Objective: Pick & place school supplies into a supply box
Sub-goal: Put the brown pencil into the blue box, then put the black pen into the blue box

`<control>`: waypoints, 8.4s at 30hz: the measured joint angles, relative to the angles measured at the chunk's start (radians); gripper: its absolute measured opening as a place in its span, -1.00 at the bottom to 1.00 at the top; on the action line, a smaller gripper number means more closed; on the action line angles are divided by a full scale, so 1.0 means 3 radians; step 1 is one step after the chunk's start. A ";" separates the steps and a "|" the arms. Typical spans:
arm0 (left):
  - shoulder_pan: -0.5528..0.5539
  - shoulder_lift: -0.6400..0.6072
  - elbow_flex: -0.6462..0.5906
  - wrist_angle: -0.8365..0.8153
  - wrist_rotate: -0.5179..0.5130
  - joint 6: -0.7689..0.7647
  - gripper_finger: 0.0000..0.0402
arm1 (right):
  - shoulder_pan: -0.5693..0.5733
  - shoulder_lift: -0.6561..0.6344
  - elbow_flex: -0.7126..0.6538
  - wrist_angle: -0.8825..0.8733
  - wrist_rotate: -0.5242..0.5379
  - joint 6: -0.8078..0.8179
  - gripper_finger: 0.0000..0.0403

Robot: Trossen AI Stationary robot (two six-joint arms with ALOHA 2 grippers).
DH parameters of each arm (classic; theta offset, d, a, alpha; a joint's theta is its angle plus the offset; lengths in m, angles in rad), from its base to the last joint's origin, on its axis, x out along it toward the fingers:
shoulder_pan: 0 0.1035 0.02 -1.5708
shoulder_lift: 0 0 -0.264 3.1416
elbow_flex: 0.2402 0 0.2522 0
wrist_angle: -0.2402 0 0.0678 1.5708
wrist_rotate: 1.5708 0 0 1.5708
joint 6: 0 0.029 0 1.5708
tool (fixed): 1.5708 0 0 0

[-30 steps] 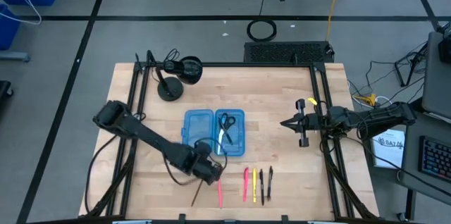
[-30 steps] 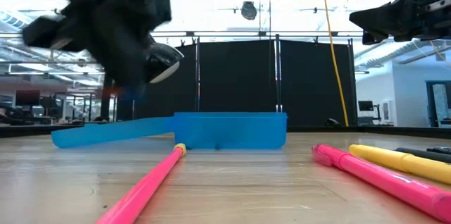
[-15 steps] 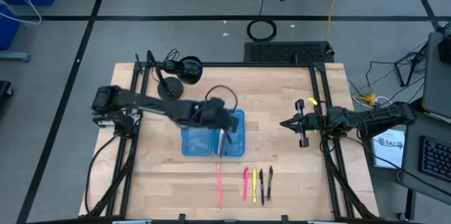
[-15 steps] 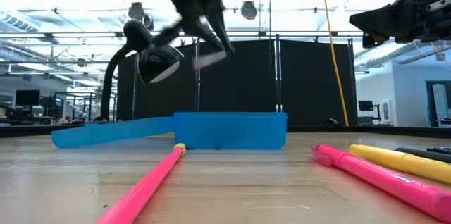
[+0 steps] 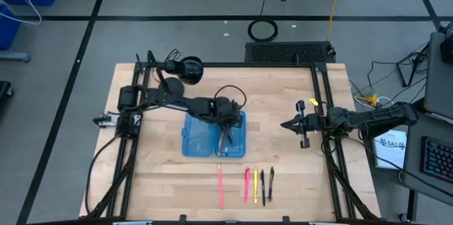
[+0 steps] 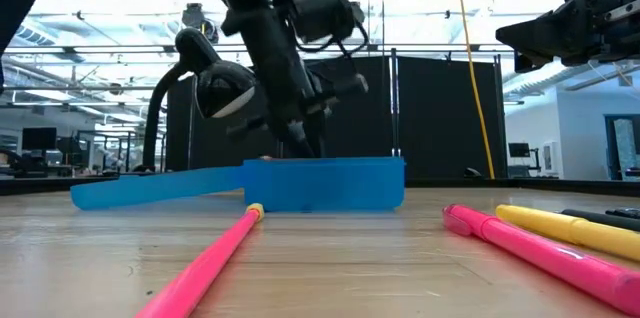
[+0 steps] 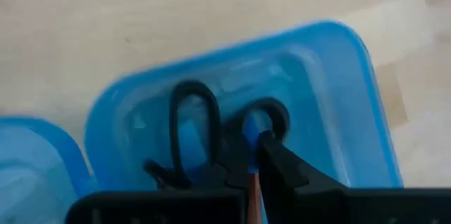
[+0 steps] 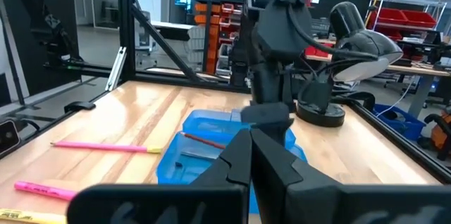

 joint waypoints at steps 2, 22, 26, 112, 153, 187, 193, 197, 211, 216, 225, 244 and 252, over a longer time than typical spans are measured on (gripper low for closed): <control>0.0027 0.0004 0.0000 -0.0001 -0.0030 0.0000 -0.89 | 0.0000 0.0000 0.0000 0.0003 0.0000 -0.0003 -1.00; 0.0040 -0.0025 -0.0047 -0.0244 -0.0184 -0.0115 -0.71 | 0.0001 0.0000 0.0000 0.0003 -0.0003 0.0014 -1.00; 0.0027 -0.0025 -0.0047 -0.0245 -0.0181 -0.0085 -0.61 | 0.0001 0.0000 0.0000 0.0003 -0.0003 0.0028 -1.00; -0.1427 -0.3871 -0.4428 0.4215 -0.1298 0.4004 -0.97 | 0.0185 0.0666 0.1151 -0.0873 0.0887 0.1121 -1.00; -0.1187 -0.3857 -0.4428 0.3416 -0.1091 0.3722 -0.85 | 0.2374 0.5316 0.4883 -0.4046 0.0606 0.7418 -1.00; -0.1187 -0.3858 -0.4428 0.3375 -0.1070 0.3638 -0.80 | 0.2088 0.5333 0.4068 -0.3254 0.0256 0.7345 -0.24; -0.1187 -0.3859 -0.4428 0.3374 -0.1070 0.3638 -0.80 | 0.1973 0.5529 0.3970 -0.3169 -0.0237 0.7167 -0.24; -0.1188 -0.3858 -0.4428 0.3376 -0.1070 0.3638 -0.80 | 0.1924 0.5653 0.3970 -0.3291 -0.0607 0.6992 -0.24; -0.1188 -0.3857 -0.4428 0.3365 -0.1070 0.3615 -0.80 | 0.1952 0.5688 0.3961 -0.3531 -0.1266 0.6576 -0.35; -0.1188 -0.3857 -0.4428 0.3365 -0.1070 0.3583 -0.80 | 0.1957 0.5683 0.3957 -0.3463 -0.1109 0.6565 -0.65; -0.1189 -0.3857 -0.4428 0.3362 -0.1039 0.3496 -0.80 | 0.1960 0.5636 0.3956 -0.3416 -0.0949 0.6618 -0.86; -0.1189 -0.3858 -0.4428 0.3404 -0.0760 0.3459 -0.80 | 0.1708 0.4445 0.3951 -0.2793 0.1369 0.6181 -0.89; -0.1189 -0.3859 -0.4426 0.3518 -0.0761 0.3457 -0.80 | 0.0723 0.4343 0.3956 -0.2144 0.0720 0.4952 -0.89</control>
